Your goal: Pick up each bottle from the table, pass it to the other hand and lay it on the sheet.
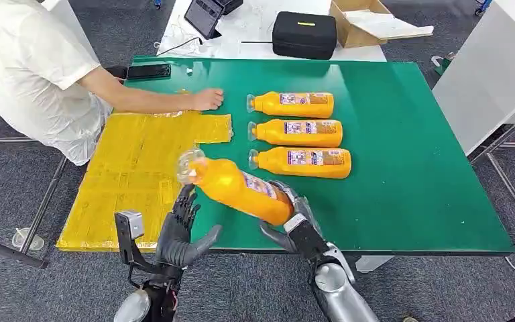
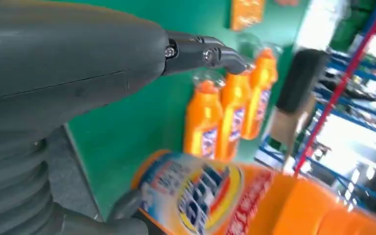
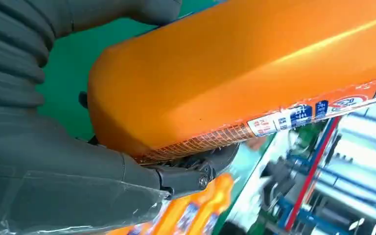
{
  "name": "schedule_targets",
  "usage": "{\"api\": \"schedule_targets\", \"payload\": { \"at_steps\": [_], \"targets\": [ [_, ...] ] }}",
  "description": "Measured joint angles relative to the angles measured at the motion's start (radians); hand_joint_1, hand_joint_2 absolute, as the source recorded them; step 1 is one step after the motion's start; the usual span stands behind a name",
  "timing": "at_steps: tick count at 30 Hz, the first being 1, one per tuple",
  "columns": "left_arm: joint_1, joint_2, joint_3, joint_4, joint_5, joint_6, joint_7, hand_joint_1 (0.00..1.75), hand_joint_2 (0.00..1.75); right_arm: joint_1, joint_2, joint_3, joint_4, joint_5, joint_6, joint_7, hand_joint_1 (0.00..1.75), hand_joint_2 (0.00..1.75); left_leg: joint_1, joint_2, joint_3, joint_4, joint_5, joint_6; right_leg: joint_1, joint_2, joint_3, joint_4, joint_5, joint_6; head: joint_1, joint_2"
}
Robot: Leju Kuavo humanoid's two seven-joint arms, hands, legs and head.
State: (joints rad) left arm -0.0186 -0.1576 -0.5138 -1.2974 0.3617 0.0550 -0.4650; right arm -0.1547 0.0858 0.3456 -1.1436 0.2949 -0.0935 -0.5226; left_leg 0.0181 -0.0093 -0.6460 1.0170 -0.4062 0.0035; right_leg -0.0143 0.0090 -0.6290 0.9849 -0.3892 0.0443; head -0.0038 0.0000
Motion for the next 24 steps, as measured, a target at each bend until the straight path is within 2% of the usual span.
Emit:
{"api": "schedule_targets", "payload": {
  "at_steps": [11, 15, 16, 20, 21, 22, 24],
  "targets": [
    [-0.018, -0.023, 0.005, -0.011, -0.069, -0.046, -0.067, 0.0, 1.75, -0.008, -0.002, 0.129, -0.049, -0.007, 0.061, 0.042, 1.75, 1.75, 0.0, 0.0, -0.001, 0.0, 0.0, 0.0, 0.0, 0.0, 0.0, 0.0, 0.0, 0.0, 0.0, 0.0],
    [-0.02, -0.029, 0.007, -0.022, -0.055, -0.058, -0.08, 0.0, 1.75, -0.009, -0.009, 0.17, -0.092, -0.013, 0.094, 0.059, 1.59, 1.75, 0.0, 0.0, -0.001, 0.0, 0.0, 0.0, 0.0, 0.0, 0.0, 0.0, 0.0, 0.0, 0.0, 0.0],
    [-0.02, -0.032, 0.007, -0.024, -0.045, -0.068, -0.084, 0.0, 1.75, -0.012, -0.009, 0.18, -0.096, -0.013, 0.096, 0.062, 1.66, 1.75, 0.0, 0.0, -0.001, 0.0, 0.0, 0.0, 0.0, 0.0, 0.0, 0.0, 0.0, 0.0, 0.0, 0.0],
    [-0.02, -0.036, 0.01, -0.041, 0.009, -0.103, -0.086, 0.0, 1.75, -0.025, -0.011, 0.211, -0.099, -0.018, 0.101, 0.073, 1.66, 1.75, 0.0, 0.0, 0.0, 0.0, 0.0, 0.0, 0.0, 0.0, 0.0, 0.0, 0.0, 0.0, 0.0, 0.0],
    [-0.02, -0.037, 0.011, -0.045, 0.019, -0.11, -0.082, 0.0, 1.75, -0.028, -0.011, 0.215, -0.099, -0.019, 0.101, 0.075, 1.73, 1.75, 0.0, 0.0, -0.001, 0.0, 0.0, 0.0, 0.0, 0.0, 0.0, 0.0, 0.0, 0.0, 0.0, 0.0],
    [-0.021, -0.039, 0.013, -0.046, 0.03, -0.118, -0.079, 0.0, 1.75, -0.032, -0.011, 0.222, -0.099, -0.02, 0.103, 0.077, 1.69, 1.75, 0.0, 0.0, -0.001, 0.0, 0.0, 0.0, 0.0, 0.0, 0.0, 0.0, 0.0, 0.0, 0.0, 0.0],
    [-0.022, -0.04, 0.015, -0.046, 0.037, -0.123, -0.08, 0.0, 1.75, -0.037, -0.011, 0.231, -0.099, -0.022, 0.106, 0.079, 1.75, 1.75, 0.0, 0.0, -0.001, 0.0, 0.0, 0.0, 0.0, 0.0, 0.0, 0.0, 0.0, 0.0, 0.0, 0.0]
  ]
}}
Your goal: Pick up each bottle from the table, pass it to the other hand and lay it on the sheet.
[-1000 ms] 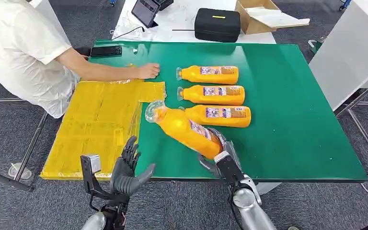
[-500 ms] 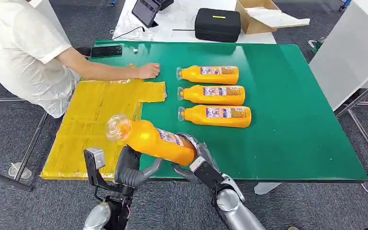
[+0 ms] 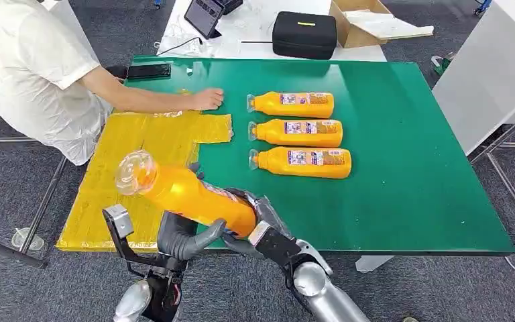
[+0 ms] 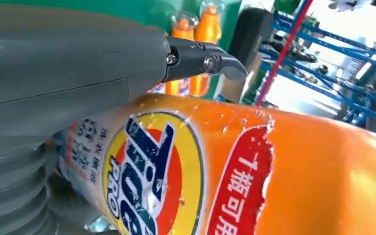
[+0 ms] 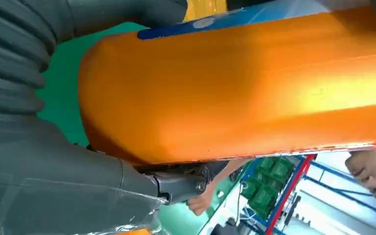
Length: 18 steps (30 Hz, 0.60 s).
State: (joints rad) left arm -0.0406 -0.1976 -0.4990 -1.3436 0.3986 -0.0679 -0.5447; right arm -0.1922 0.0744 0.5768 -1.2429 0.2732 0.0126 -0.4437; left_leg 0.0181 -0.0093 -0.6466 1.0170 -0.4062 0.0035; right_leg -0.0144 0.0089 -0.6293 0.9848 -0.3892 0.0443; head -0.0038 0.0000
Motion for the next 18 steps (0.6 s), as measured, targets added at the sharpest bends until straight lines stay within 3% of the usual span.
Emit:
{"api": "schedule_targets", "payload": {
  "at_steps": [7, 8, 9, 14, 15, 16, 17, 18],
  "targets": [
    [-0.001, -0.002, 0.008, 0.0, 0.063, -0.082, 0.016, 0.03, 1.75, -0.013, 0.0, 0.015, 0.005, -0.021, 0.01, 0.003, 1.73, 1.75, 0.0, 0.0, 0.0, 0.0, 0.0, 0.0, 0.0, 0.0, 0.0, 0.0, 0.0, 0.0, 0.0, 0.0],
    [-0.001, -0.003, 0.009, 0.0, 0.061, -0.081, 0.016, 1.01, 1.75, -0.014, 0.0, 0.015, 0.006, -0.021, 0.01, 0.003, 1.68, 1.75, 0.0, 0.0, 0.0, 0.0, 0.0, 0.0, 0.0, 0.0, 0.0, 0.0, 0.0, 0.0, 0.0, 0.0],
    [-0.002, -0.003, 0.009, 0.001, 0.056, -0.077, 0.015, 1.75, 1.75, -0.016, 0.0, 0.016, 0.009, -0.018, 0.01, 0.003, 1.61, 1.75, 0.0, 0.0, 0.0, 0.0, 0.0, 0.0, 0.0, 0.0, 0.0, 0.0, 0.0, 0.0, -0.001, 0.0],
    [-0.019, -0.011, 0.009, 0.012, 0.021, -0.013, 0.012, 1.75, 1.75, -0.032, 0.0, 0.024, 0.021, 0.051, -0.04, 0.004, 1.31, 1.75, 0.0, 0.0, 0.0, 0.0, 0.0, 0.0, 0.0, 0.0, 0.0, 0.0, 0.0, 0.0, 0.0, 0.0],
    [-0.021, -0.011, 0.009, 0.013, 0.018, -0.003, 0.011, 1.75, 1.75, -0.033, 0.0, 0.027, 0.023, 0.065, -0.053, 0.005, 0.68, 1.75, 0.0, 0.0, 0.0, 0.0, 0.0, 0.0, 0.0, 0.0, 0.0, 0.0, 0.0, 0.0, 0.0, 0.0],
    [-0.022, -0.012, 0.009, 0.014, 0.011, 0.006, 0.01, 1.75, 1.75, -0.033, 0.0, 0.029, 0.023, 0.07, -0.058, 0.007, 0.52, 1.75, 0.0, 0.0, 0.0, 0.0, 0.0, 0.0, 0.0, 0.0, 0.0, 0.0, 0.0, 0.0, 0.0, 0.0],
    [-0.022, -0.012, 0.009, 0.014, 0.008, 0.016, 0.01, 1.75, 1.75, -0.033, 0.0, 0.031, 0.024, 0.073, -0.065, 0.01, 0.52, 1.75, 0.0, 0.0, 0.0, 0.0, 0.0, 0.0, 0.0, 0.0, 0.0, 0.0, 0.0, 0.0, 0.0, 0.0],
    [-0.023, -0.013, 0.009, 0.014, 0.007, 0.026, 0.01, 1.75, 1.75, -0.033, 0.0, 0.032, 0.025, 0.077, -0.071, 0.013, 0.0, 1.75, 0.0, 0.0, 0.0, 0.0, 0.0, 0.0, 0.0, 0.0, 0.0, 0.0, 0.0, 0.0, 0.0, 0.0]
  ]
}}
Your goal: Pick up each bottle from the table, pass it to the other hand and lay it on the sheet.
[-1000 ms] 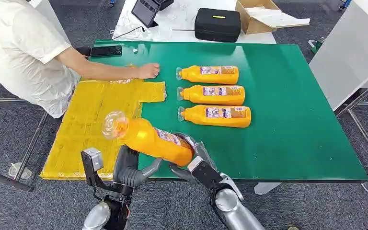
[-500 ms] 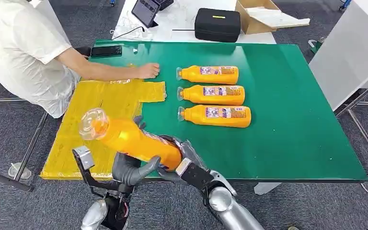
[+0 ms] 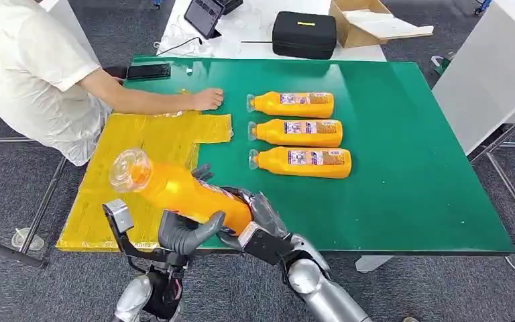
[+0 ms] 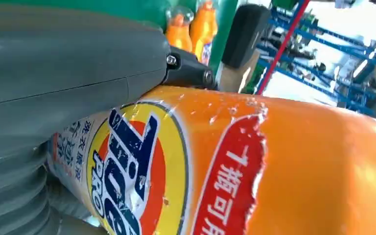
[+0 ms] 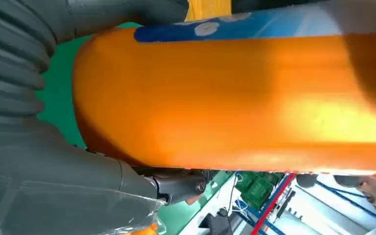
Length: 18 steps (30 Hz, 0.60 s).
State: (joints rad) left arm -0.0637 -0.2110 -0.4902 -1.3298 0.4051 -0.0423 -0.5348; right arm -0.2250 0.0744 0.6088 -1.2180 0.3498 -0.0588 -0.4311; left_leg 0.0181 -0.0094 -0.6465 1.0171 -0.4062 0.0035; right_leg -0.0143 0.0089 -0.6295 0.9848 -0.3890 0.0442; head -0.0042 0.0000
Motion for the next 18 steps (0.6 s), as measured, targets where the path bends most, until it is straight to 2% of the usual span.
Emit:
{"api": "schedule_targets", "payload": {
  "at_steps": [8, 18],
  "targets": [
    [-0.006, -0.003, 0.014, -0.002, -0.019, 0.064, -0.001, 1.75, 1.75, 0.023, 0.001, 0.023, 0.01, 0.025, -0.032, 0.0, 0.0, 1.75, 0.0, 0.0, -0.001, 0.0, 0.0, 0.0, 0.0, 0.0, 0.0, 0.0, 0.0, 0.0, 0.0, 0.0],
    [-0.006, -0.003, 0.034, -0.014, -0.01, 0.057, 0.018, 1.75, 1.75, 0.029, 0.006, 0.031, 0.022, 0.013, -0.04, -0.002, 0.0, 1.75, 0.0, 0.0, -0.001, 0.0, 0.0, 0.0, 0.0, 0.0, 0.0, 0.0, 0.0, 0.0, 0.0, 0.0]
  ]
}}
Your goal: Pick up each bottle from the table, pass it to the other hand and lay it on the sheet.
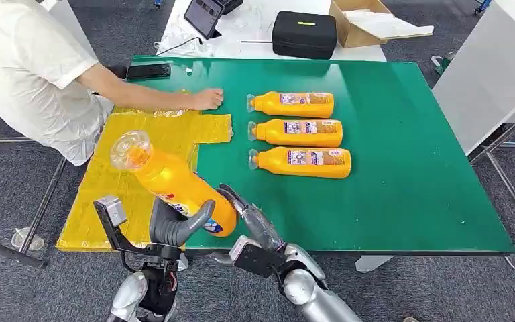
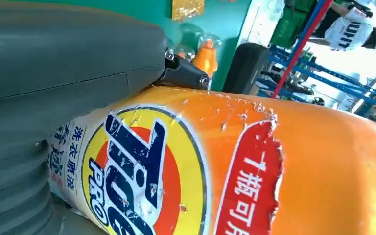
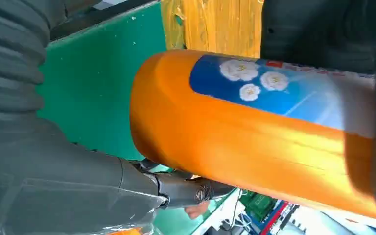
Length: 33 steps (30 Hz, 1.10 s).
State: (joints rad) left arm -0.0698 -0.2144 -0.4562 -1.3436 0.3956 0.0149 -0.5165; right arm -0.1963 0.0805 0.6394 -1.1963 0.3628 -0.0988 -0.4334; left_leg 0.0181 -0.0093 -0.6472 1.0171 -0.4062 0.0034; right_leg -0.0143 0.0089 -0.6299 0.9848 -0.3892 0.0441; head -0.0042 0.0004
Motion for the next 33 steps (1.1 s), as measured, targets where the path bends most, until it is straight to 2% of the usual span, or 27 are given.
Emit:
{"api": "schedule_targets", "payload": {
  "at_steps": [3, 5, 6, 8, 10, 12, 15, 20, 26, 33],
  "targets": [
    [0.004, 0.001, 0.005, -0.016, -0.09, 0.062, -0.002, 1.75, 1.75, 0.009, -0.002, -0.002, 0.014, 0.099, -0.114, -0.026, 0.0, 1.75, 0.0, 0.0, 0.0, 0.0, 0.0, 0.0, 0.0, 0.0, 0.0, 0.0, 0.0, 0.0, 0.0, 0.0],
    [0.002, 0.011, 0.005, -0.02, -0.309, 0.234, -0.006, 1.75, 1.75, 0.03, -0.006, -0.019, 0.027, 0.186, -0.273, -0.06, 0.0, 1.75, 0.0, 0.0, 0.0, 0.0, 0.0, 0.0, 0.0, 0.0, 0.0, 0.0, 0.0, 0.0, 0.0, 0.0],
    [0.002, 0.02, 0.006, -0.02, -0.427, 0.323, 0.003, 1.75, 1.75, 0.043, -0.011, -0.035, 0.032, 0.227, -0.365, -0.07, 0.0, 0.0, 0.0, 0.0, 0.0, 0.0, 0.0, 0.0, 0.0, 0.0, 0.0, 0.0, 0.0, 0.0, 0.0, 0.0],
    [0.003, 0.04, 0.022, -0.019, -0.592, 0.433, 0.03, 1.75, 1.75, 0.071, -0.02, -0.082, 0.036, 0.307, -0.494, -0.087, 0.0, 0.0, 0.0, 0.0, 0.0, 0.0, 0.0, 0.0, 0.0, 0.0, 0.0, 0.0, 0.0, 0.0, 0.0, 0.0],
    [0.007, 0.06, 0.047, -0.017, -0.739, 0.509, 0.052, 1.75, 1.75, 0.115, -0.006, -0.201, 0.004, 0.423, -0.575, -0.165, 0.0, 0.0, 0.0, -0.001, -0.001, 0.0, 0.0, 0.0, 0.0, 0.0, -0.001, 0.0, 0.0, 0.0, 0.0, 0.0],
    [0.011, 0.076, 0.07, -0.014, -0.8, 0.519, 0.061, 1.75, 1.75, 0.148, 0.027, -0.343, -0.057, 0.486, -0.592, -0.239, 0.0, 0.0, 0.0, 0.0, -0.001, 0.0, 0.0, 0.0, 0.0, 0.0, -0.001, 0.0, 0.0, 0.0, 0.0, 0.0],
    [0.014, 0.092, 0.092, -0.011, -0.849, 0.516, 0.075, 1.75, 1.75, 0.18, 0.068, -0.509, -0.192, 0.514, -0.597, -0.258, 0.0, 0.0, 0.0, -0.001, -0.001, 0.0, 0.0, 0.0, 0.0, 0.0, -0.001, 0.0, 0.0, 0.0, 0.0, 0.0],
    [0.014, 0.109, 0.123, -0.005, -0.919, 0.51, 0.108, 1.75, 1.75, 0.23, 0.127, -0.719, -0.411, 0.404, -0.599, -0.261, 0.0, 0.0, 0.0, -0.001, -0.001, 0.0, 0.0, 0.0, 0.0, 0.0, -0.001, 0.0, 0.0, 0.0, 0.0, 0.0],
    [-0.005, 0.14, 0.129, 0.031, -1.058, 0.388, 0.234, 1.75, 1.75, 0.264, 0.143, -0.758, -0.484, 0.185, -0.601, -0.262, 0.0, 0.0, 0.0, 0.0, -0.001, 0.0, 0.0, 0.0, 0.0, 0.0, -0.001, 0.0, 0.0, 0.0, 0.0, 0.0],
    [-0.095, 0.204, 0.147, 0.212, -1.135, 0.201, 0.284, 1.75, 1.75, 0.26, 0.13, -0.654, -0.452, 0.133, -0.6, -0.264, 0.0, 0.0, 0.003, 0.0, -0.001, 0.0, 0.002, -0.003, 0.002, 0.0, -0.001, 0.0, 0.001, -0.001, 0.0, 0.0]
  ]
}}
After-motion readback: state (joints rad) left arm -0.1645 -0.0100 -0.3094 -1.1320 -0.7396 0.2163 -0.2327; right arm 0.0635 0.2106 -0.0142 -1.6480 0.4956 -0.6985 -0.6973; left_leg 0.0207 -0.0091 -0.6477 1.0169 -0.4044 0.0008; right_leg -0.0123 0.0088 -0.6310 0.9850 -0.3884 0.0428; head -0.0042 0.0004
